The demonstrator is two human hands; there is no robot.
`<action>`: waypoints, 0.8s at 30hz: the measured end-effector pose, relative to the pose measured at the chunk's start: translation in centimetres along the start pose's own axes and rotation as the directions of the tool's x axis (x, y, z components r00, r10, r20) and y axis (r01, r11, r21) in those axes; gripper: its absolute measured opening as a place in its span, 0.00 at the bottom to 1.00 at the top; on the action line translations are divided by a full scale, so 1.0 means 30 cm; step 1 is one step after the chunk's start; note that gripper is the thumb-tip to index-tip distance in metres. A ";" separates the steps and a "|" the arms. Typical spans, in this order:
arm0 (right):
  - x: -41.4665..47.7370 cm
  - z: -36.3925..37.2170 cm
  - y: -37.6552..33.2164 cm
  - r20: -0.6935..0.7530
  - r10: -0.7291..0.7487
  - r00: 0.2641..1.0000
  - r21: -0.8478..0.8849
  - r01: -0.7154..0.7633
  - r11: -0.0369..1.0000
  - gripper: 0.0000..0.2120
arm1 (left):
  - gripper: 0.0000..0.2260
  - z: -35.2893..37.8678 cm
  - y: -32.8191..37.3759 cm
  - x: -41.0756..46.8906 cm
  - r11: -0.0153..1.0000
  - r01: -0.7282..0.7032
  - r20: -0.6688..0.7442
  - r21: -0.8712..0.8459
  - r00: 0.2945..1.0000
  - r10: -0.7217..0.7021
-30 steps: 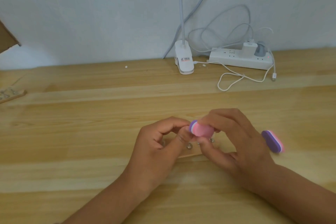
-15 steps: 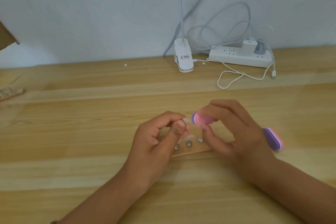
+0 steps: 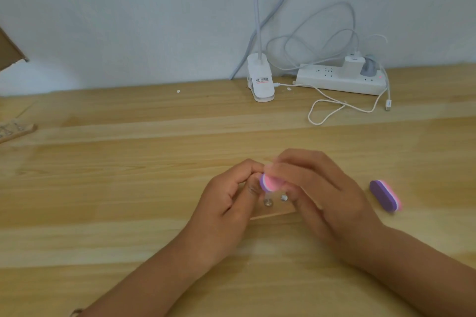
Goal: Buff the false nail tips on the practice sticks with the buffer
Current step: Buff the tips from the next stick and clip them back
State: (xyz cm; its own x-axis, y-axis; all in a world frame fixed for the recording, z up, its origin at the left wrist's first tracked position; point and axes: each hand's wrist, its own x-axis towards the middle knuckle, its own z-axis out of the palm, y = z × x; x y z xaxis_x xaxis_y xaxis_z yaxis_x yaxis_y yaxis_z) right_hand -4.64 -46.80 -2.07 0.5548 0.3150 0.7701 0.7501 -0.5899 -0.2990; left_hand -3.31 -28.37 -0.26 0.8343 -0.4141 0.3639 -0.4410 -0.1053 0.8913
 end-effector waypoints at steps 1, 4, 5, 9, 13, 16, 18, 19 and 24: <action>0.004 0.000 0.007 -0.003 0.023 1.000 -0.023 -0.023 0.999 0.13 | 0.11 0.000 0.000 -0.001 1.000 -0.002 -0.004 0.000 1.000 0.002; 0.017 -0.008 0.018 -0.107 0.122 0.987 -0.030 -0.126 0.992 0.13 | 0.10 0.002 0.008 0.000 1.000 -0.011 -0.024 0.013 1.000 0.011; 0.016 -0.010 0.012 -0.116 0.105 0.988 -0.010 -0.107 0.994 0.13 | 0.09 0.003 0.011 0.002 0.999 -0.015 -0.026 0.036 1.000 0.016; -0.001 0.002 -0.001 -0.027 0.021 0.999 -0.013 -0.022 1.000 0.13 | 0.07 -0.003 0.007 0.005 0.996 -0.016 -0.056 0.084 0.998 0.020; 0.019 -0.005 0.020 -0.140 0.259 0.956 0.026 -0.258 0.966 0.09 | 0.04 -0.014 0.006 0.002 0.990 -0.031 -0.116 0.141 0.992 0.048; 0.016 -0.007 0.009 -0.143 0.279 0.950 0.107 -0.265 0.958 0.12 | 0.05 -0.016 0.003 0.004 0.989 -0.036 -0.125 0.147 0.991 0.054; 0.013 -0.009 -0.001 -0.088 0.168 0.982 0.100 -0.159 0.982 0.14 | 0.04 -0.011 0.004 0.006 0.991 -0.027 -0.117 0.135 0.992 0.043; 0.010 -0.008 -0.005 -0.060 0.102 0.993 0.093 -0.097 0.991 0.14 | 0.04 -0.009 0.005 0.006 0.991 -0.021 -0.112 0.129 0.993 0.036; 0.018 0.003 0.010 -0.113 0.116 0.987 0.027 -0.113 0.993 0.13 | 0.04 -0.012 0.008 0.005 0.985 -0.029 -0.147 0.171 0.988 0.055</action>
State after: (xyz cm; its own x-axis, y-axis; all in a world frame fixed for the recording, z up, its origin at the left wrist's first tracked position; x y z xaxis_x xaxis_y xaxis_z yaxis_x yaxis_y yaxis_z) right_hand -4.09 -46.74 -1.80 0.5937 0.1590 0.7888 0.6917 -0.6017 -0.3993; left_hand -3.17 -28.14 0.09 0.8483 -0.2820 0.4481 -0.5154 -0.2459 0.8209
